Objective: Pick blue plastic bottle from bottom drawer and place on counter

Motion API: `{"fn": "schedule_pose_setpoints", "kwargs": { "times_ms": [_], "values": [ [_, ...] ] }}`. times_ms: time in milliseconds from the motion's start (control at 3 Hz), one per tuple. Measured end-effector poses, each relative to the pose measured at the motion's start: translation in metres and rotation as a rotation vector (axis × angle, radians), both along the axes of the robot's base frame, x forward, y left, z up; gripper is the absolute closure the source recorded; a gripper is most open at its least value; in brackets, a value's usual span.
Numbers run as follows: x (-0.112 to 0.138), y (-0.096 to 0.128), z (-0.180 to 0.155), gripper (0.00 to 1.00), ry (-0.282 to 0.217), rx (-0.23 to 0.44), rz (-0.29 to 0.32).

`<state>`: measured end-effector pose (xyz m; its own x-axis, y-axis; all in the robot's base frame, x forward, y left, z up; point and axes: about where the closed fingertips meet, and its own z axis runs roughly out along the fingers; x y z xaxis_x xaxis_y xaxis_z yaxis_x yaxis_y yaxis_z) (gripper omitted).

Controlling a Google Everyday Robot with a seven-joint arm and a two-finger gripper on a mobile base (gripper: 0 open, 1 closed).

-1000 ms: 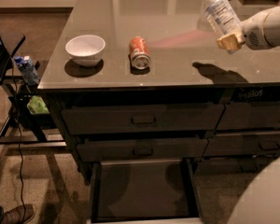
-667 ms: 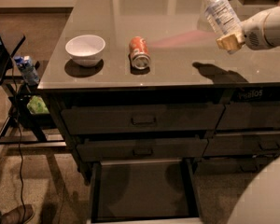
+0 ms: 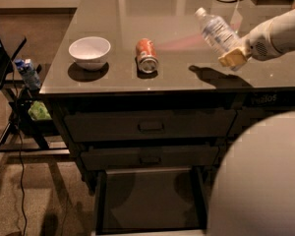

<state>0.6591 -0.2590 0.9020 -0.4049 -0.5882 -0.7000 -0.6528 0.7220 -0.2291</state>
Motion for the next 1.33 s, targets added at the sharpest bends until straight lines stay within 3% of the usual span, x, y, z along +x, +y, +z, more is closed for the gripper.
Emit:
{"fn": "schedule_pose_setpoints", "kwargs": {
  "times_ms": [333, 667, 1333],
  "values": [
    [-0.013, 0.003, -0.028, 1.0, 0.091, 0.019, 0.066],
    [-0.012, 0.004, -0.028, 1.0, 0.094, 0.018, 0.07],
    [0.021, 0.019, -0.028, 1.0, 0.127, 0.002, 0.123]
  ]
}}
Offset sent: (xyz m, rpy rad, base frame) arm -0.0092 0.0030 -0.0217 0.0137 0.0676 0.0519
